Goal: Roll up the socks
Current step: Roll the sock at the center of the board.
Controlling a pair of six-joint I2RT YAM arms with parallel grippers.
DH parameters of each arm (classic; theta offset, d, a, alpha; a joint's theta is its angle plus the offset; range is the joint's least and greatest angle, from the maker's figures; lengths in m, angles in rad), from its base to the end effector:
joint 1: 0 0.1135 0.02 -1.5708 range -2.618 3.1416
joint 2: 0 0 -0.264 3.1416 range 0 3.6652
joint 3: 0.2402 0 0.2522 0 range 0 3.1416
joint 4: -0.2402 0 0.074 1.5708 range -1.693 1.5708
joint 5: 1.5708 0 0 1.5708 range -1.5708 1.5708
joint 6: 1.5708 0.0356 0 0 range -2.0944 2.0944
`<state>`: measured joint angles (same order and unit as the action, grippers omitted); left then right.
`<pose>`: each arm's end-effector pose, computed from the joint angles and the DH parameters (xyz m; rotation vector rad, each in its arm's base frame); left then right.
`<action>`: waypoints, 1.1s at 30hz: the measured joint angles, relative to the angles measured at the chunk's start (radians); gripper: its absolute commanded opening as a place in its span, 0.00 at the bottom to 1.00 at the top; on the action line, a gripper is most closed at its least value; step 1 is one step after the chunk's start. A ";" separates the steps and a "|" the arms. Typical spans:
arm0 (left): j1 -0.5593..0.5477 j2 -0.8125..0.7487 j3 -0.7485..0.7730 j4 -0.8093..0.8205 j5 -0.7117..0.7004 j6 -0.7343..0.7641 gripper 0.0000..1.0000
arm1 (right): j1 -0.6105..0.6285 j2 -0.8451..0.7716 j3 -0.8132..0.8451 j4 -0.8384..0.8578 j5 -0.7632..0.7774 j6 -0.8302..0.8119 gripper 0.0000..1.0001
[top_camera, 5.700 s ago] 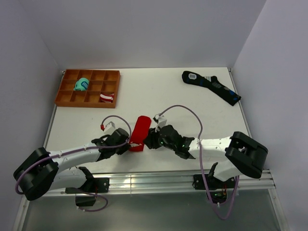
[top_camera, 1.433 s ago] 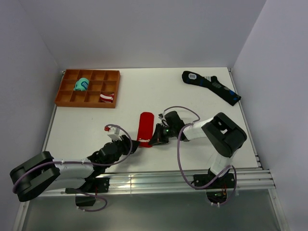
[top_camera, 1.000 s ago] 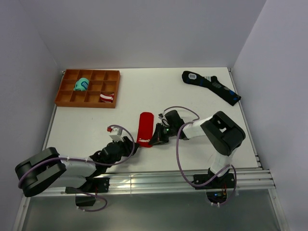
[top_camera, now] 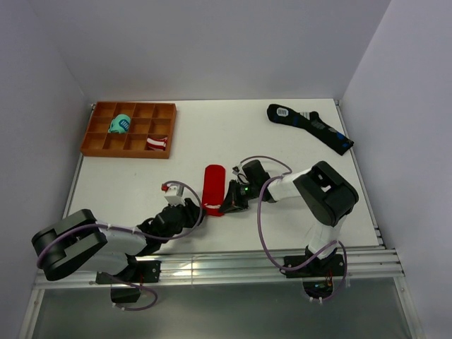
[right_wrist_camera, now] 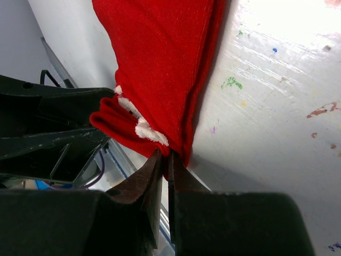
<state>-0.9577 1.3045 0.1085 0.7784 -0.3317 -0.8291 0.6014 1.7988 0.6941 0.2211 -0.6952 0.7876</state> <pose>0.1214 -0.1524 0.1185 -0.0909 2.0592 -0.8234 0.2408 0.1929 0.1005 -0.0980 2.7365 1.3778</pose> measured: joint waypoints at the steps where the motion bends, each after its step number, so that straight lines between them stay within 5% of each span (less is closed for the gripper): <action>1: 0.000 0.004 0.005 -0.001 -0.004 0.000 0.44 | 0.000 0.000 0.000 0.000 0.000 0.000 0.00; 33: -0.006 -0.010 -0.003 -0.017 -0.033 -0.004 0.44 | -0.004 0.007 0.008 -0.012 -0.009 0.000 0.00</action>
<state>-0.9638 1.2945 0.1059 0.7616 -0.3645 -0.8330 0.5976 1.8057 0.7021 0.2092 -0.7044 0.7876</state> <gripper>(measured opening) 0.441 0.103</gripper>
